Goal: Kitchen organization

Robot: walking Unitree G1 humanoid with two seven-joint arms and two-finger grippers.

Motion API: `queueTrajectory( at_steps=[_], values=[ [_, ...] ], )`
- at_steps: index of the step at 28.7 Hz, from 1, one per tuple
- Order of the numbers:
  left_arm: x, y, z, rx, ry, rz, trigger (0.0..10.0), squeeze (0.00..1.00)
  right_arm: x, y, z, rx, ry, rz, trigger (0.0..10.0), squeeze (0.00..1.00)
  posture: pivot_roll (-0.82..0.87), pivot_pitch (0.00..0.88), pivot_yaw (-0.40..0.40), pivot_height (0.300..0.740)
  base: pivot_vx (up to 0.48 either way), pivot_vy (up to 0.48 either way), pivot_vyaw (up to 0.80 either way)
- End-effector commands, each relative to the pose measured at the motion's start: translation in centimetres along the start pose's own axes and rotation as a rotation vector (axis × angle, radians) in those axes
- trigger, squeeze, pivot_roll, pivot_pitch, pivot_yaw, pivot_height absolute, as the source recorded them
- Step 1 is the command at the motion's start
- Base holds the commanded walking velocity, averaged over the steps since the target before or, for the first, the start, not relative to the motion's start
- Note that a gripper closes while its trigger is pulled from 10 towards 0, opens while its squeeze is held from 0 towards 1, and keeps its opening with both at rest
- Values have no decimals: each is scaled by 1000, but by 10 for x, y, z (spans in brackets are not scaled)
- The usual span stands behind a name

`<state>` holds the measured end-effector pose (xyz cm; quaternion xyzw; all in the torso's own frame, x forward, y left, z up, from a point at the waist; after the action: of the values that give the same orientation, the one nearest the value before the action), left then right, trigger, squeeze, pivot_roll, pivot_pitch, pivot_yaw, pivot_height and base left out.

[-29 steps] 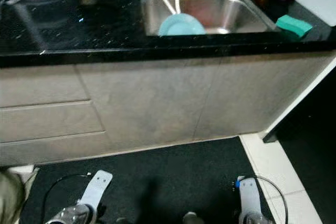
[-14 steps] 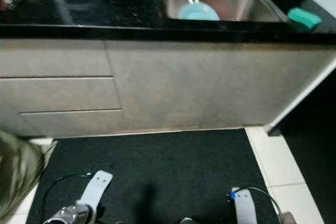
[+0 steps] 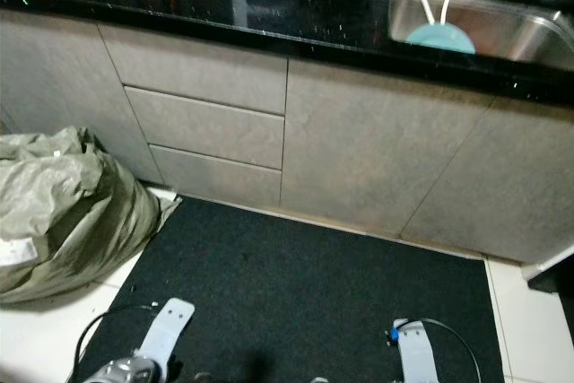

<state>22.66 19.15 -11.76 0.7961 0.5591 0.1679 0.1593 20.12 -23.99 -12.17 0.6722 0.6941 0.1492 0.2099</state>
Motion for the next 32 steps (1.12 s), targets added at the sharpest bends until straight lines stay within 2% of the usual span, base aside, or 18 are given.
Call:
queueTrajectory(
  at_steps=[1, 9, 19, 32],
  values=[
    [-3, -3, 0, 13, -13, 22, 10000, 0, -2, -9, -1, 16, -13, 10, 10000, 0, -11, 149, -37, 740, 0, 0, 0],
    [-1, -1, 0, -5, -6, 26, 10000, 0, -3, -13, -1, 40, -5, -17, 10000, 0, -6, 149, -33, 740, 0, 0, 0],
    [1, 1, 0, -6, 1, 35, 10000, 0, -1, -14, -1, 37, 6, -35, 10000, 0, 5, 146, -38, 740, 0, -463, 0],
    [2, 6, 0, -23, 21, 53, 10000, 0, -3, -13, -2, 37, 4, -37, 10000, 0, 4, 141, -43, 740, 0, 0, 0]
  ],
)
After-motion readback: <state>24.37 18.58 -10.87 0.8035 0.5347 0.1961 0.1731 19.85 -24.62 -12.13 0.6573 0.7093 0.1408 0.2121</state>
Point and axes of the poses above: a point about 5 cm out from each wrist's last joint towards the gripper, its own z axis pointing out of the wrist towards the gripper, its own y axis along the axis of the wrist's last joint, x = y × z, the point moved 5 cm from there along z, pointing out of the wrist towards the gripper, and after that the axes turned 1 degree about z, right-handed, at the moved point
